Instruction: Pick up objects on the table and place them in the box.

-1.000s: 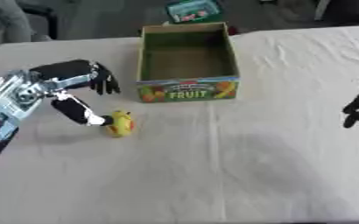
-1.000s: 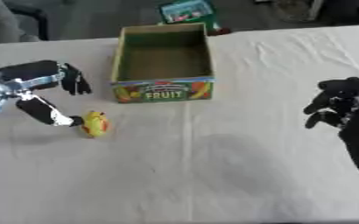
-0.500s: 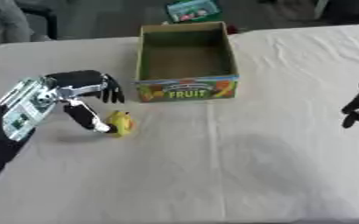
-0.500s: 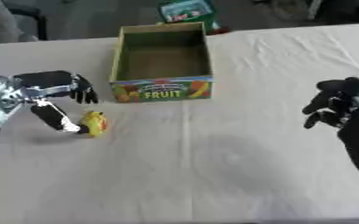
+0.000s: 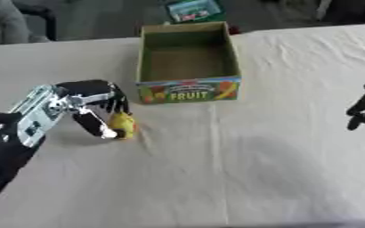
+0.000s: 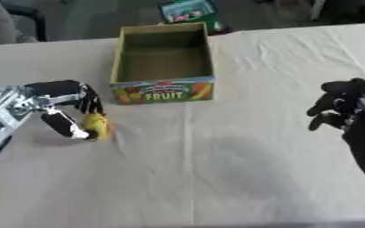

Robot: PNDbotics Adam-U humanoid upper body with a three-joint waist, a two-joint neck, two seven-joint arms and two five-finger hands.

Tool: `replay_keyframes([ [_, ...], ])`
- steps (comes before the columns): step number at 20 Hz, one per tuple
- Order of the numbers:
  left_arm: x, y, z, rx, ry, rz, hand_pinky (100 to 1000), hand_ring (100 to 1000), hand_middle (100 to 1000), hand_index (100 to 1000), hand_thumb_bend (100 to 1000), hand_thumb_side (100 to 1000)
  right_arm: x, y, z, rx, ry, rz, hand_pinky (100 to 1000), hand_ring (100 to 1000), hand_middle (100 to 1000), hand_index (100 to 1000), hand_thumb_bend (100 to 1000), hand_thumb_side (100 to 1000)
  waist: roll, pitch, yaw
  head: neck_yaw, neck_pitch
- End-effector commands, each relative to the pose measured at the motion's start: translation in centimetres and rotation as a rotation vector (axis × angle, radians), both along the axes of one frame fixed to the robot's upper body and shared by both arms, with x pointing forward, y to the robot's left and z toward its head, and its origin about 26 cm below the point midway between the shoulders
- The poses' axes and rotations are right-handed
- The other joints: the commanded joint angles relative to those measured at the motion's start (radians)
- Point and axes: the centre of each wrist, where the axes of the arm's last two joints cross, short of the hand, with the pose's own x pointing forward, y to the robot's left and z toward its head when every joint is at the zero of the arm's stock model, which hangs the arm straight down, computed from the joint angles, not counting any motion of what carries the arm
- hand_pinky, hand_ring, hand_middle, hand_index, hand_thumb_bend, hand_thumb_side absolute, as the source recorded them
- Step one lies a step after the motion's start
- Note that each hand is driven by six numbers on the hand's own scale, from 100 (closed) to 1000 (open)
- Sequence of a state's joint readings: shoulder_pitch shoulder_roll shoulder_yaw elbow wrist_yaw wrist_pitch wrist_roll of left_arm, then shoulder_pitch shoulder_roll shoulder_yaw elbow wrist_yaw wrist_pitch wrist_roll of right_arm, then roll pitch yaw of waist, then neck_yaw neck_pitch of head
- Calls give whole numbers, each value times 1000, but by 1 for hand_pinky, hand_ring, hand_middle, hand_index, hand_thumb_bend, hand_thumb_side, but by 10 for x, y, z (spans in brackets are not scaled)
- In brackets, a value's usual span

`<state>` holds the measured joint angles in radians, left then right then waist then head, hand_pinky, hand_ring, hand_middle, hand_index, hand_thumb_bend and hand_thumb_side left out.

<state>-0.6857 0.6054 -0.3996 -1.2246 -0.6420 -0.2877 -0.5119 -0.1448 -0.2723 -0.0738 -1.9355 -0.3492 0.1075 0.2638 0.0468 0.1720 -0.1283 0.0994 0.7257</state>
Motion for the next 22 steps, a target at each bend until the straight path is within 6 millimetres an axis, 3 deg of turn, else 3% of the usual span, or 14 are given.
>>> replay_keyframes([
  [1,1,1,8,-1,-23,-8,420,398,391,566,220,270,0,-2,6,-19,-17,0,417,547,504,692,100,684,-2,-14,-1,-2,1],
  [4,0,3,12,-25,-46,-18,334,261,229,416,100,252,0,-3,6,-19,-15,-3,417,547,504,692,100,686,-1,-15,-1,-2,1],
  [7,-2,5,20,-76,-99,-20,284,155,100,291,100,244,0,-3,6,-18,-14,-4,417,547,504,692,100,684,0,-16,0,-4,1],
  [10,-7,7,36,-116,-160,-36,277,123,100,248,100,242,0,-3,6,-18,-14,-6,417,547,504,692,100,684,2,-18,0,-6,0],
  [16,-13,5,96,-165,-325,-73,294,129,100,252,100,228,-1,-4,5,-23,-9,-6,417,546,504,692,100,685,8,-23,1,-5,-1],
  [19,-6,-3,118,-219,-397,-65,305,136,100,256,100,216,-1,-4,5,-26,-5,-2,417,546,504,692,100,687,10,-25,-2,-3,-2],
  [22,6,-13,125,-252,-433,-50,320,152,100,267,100,208,0,-3,5,-29,-4,6,417,546,504,692,100,691,14,-25,-13,7,-4],
])
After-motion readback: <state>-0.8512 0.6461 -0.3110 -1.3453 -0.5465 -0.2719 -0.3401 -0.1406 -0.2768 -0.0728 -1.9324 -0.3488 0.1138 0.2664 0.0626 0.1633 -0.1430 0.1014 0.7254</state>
